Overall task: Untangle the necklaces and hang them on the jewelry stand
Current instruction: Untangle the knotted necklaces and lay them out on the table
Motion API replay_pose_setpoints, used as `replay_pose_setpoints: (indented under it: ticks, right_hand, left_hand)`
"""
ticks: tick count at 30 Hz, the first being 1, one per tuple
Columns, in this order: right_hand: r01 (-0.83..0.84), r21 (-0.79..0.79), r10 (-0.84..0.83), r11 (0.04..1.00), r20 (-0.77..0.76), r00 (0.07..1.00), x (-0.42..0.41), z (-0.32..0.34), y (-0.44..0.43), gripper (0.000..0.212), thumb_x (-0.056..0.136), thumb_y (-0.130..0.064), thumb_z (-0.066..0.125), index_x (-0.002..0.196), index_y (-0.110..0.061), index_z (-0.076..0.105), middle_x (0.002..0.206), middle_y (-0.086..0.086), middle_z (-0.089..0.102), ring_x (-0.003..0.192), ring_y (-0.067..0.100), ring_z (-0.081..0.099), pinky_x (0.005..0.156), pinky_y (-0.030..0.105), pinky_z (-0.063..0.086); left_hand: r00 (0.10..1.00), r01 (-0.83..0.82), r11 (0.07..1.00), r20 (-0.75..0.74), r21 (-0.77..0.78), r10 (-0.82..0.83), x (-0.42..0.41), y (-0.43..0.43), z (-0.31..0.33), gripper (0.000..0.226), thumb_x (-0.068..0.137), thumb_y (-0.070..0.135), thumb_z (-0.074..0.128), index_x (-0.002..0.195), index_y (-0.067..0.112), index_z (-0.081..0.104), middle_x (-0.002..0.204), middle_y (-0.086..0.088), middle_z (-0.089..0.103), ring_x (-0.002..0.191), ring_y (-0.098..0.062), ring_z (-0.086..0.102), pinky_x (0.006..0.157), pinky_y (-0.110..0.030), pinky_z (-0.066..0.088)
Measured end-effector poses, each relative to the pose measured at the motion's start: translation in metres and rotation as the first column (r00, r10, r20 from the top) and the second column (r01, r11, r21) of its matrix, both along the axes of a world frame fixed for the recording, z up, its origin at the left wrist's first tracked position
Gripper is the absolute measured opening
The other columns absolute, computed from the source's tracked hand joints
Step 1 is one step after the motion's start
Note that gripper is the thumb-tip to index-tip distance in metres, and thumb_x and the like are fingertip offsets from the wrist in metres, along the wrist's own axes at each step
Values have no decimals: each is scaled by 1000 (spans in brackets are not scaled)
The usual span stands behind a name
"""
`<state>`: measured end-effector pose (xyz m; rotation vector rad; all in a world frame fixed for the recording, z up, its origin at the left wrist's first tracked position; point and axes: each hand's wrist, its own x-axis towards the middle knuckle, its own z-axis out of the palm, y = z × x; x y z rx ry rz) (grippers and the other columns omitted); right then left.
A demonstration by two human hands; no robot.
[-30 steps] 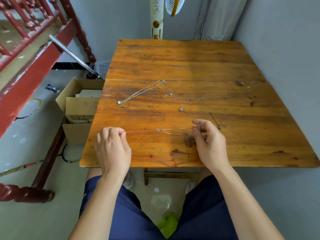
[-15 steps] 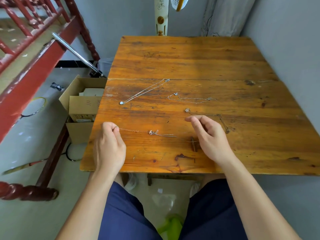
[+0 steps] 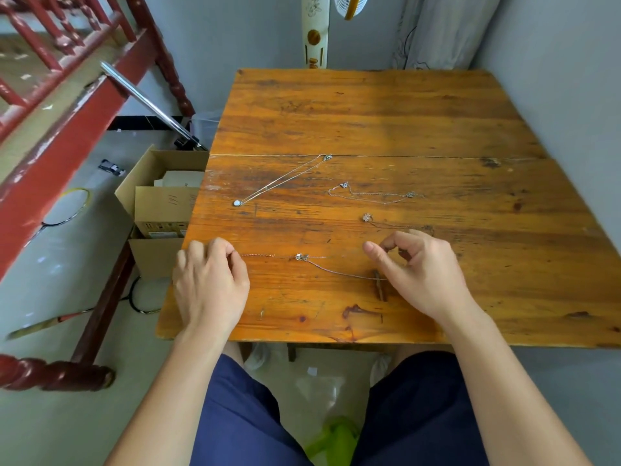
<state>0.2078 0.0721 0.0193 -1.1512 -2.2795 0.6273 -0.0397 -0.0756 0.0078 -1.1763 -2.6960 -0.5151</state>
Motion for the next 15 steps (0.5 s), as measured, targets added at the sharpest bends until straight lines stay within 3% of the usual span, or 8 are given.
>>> replay_pose_setpoints:
  ticks: [3,5,11,15]
  right_hand:
    - [-89,22,89,996,7,996,2,-1,-11,40,89,-64,56,86,-29,75,73,-16,50,64,1,52,54,22,38]
    - [-140,16,141,990,-11,990,5,-4,-22,36,90,-61,58,90,-30,77,74,-19,49,64,-1,52,53,19,39]
    - [-209,-35,210,977,18,978,11,-9,-47,36,90,-64,55,98,-37,76,80,-21,48,63,7,57,53,23,49]
    - [-277,-41,278,960,19,960,13,-9,-54,27,88,-58,62,94,-37,78,81,-17,49,72,2,52,63,19,44]
  left_hand:
    - [996,-13,999,-87,-40,10,3,0,5,17,87,22,65,103,16,65,106,-13,54,101,-33,47,80,-47,42]
    - [991,19,999,-128,-41,-24,6,1,9,23,84,20,68,107,17,67,112,-12,55,106,-34,46,83,-48,41]
    - [927,352,931,98,96,-361,29,20,12,22,92,20,64,111,14,72,100,-3,64,96,-22,54,73,-33,49]
    - [889,433,899,132,67,-438,39,28,5,28,93,27,63,117,16,71,99,0,62,96,-19,53,73,-36,53]
